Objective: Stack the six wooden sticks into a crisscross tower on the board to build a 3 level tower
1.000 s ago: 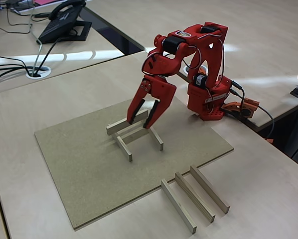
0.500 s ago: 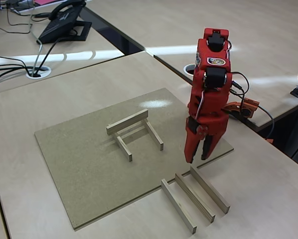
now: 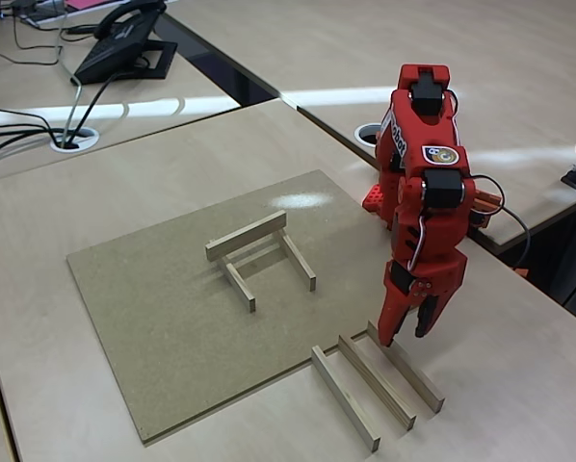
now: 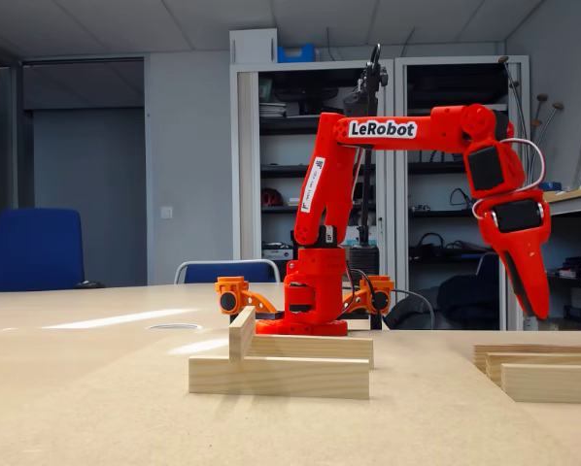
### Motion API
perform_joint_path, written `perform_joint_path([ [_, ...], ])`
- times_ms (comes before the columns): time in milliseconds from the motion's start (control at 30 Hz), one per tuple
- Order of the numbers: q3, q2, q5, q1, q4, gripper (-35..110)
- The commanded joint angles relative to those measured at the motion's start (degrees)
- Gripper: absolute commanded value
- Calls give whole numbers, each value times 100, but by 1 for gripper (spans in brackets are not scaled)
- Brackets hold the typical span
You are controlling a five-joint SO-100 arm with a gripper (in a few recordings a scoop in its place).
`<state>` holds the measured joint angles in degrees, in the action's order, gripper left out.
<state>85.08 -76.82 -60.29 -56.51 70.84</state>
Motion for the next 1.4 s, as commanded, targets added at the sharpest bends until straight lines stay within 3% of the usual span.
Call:
perform_joint_path([
  [0, 26, -44, -185, -105, -141, 23],
  [767, 26, 729, -396, -149, -976, 21],
  [1033, 18, 896, -615, -167, -1230, 12],
  [1200, -308, 870, -668, -105, -967, 0],
  [1367, -958, 694, -738, 44, -176, 0],
])
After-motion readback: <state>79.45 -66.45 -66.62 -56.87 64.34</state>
